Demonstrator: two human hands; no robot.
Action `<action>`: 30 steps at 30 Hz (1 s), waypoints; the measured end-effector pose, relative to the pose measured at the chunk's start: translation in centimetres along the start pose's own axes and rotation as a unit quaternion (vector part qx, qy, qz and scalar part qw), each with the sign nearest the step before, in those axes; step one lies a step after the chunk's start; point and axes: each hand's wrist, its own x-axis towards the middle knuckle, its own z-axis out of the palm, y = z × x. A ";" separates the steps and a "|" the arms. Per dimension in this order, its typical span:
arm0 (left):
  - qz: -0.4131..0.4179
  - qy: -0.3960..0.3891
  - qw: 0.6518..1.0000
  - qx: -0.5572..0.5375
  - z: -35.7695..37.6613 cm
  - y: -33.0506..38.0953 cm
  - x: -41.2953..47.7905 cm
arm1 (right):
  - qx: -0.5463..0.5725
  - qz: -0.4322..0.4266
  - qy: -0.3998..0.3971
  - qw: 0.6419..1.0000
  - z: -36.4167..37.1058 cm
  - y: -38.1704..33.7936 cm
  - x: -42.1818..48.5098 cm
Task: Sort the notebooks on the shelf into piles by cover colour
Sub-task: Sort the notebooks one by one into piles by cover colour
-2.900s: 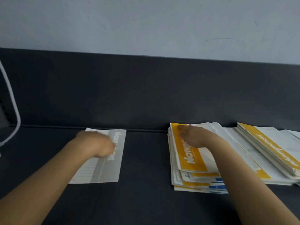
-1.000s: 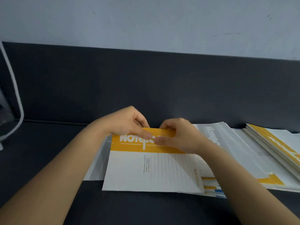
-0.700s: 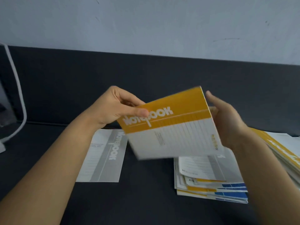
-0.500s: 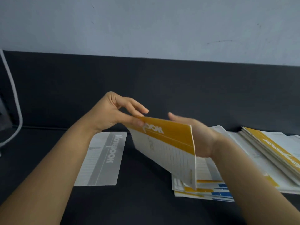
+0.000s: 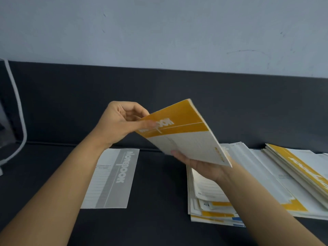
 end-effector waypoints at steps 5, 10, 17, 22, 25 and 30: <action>-0.075 -0.075 0.990 0.088 0.3 -0.9 -0.1 | -0.147 -0.117 0.106 0.976 0.4 -1.0 -0.1; -0.296 0.054 0.945 -0.131 1.1 -1.4 0.4 | -0.312 -0.220 0.155 0.911 -0.6 -0.3 0.2; -0.312 -0.200 0.928 -0.049 0.2 -0.4 -0.2 | -0.327 -0.233 0.160 0.902 0.3 0.0 -0.3; -0.254 -0.052 0.964 -0.054 0.4 -0.1 0.1 | -0.226 -0.169 0.184 0.941 0.4 -0.4 -0.6; -0.239 0.069 0.967 -0.060 0.0 0.4 0.1 | -0.376 -0.152 0.229 0.885 1.1 0.0 -0.7; -0.251 -0.074 0.957 -0.124 2.8 1.9 -0.3 | -0.130 0.018 0.001 0.991 3.6 0.5 -1.4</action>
